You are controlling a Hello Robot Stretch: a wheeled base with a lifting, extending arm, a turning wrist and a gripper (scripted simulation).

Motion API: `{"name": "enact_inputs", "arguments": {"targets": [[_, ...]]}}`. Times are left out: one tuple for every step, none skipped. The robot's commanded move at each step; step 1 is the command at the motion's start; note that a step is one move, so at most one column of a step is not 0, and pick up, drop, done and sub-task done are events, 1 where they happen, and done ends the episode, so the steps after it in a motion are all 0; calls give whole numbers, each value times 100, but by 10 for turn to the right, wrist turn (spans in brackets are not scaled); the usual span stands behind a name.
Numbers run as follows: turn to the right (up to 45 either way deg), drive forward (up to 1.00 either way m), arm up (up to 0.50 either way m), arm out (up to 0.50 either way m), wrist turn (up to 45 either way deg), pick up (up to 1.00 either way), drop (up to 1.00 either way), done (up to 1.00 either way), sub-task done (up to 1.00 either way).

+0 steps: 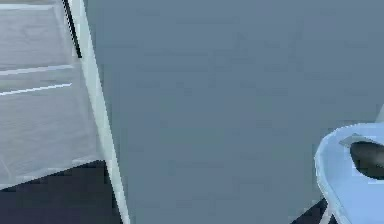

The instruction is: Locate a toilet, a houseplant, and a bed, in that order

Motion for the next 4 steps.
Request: {"name": "enact_inputs", "arguments": {"targets": [[-450, 0, 0, 0, 0, 0, 0, 0, 0], [-390, 0, 0, 0, 0, 0, 0, 0, 0], [0, 55, 0, 0, 0, 0, 0, 0, 0], [210, 0, 0, 0, 0, 0, 0, 0, 0]]}}
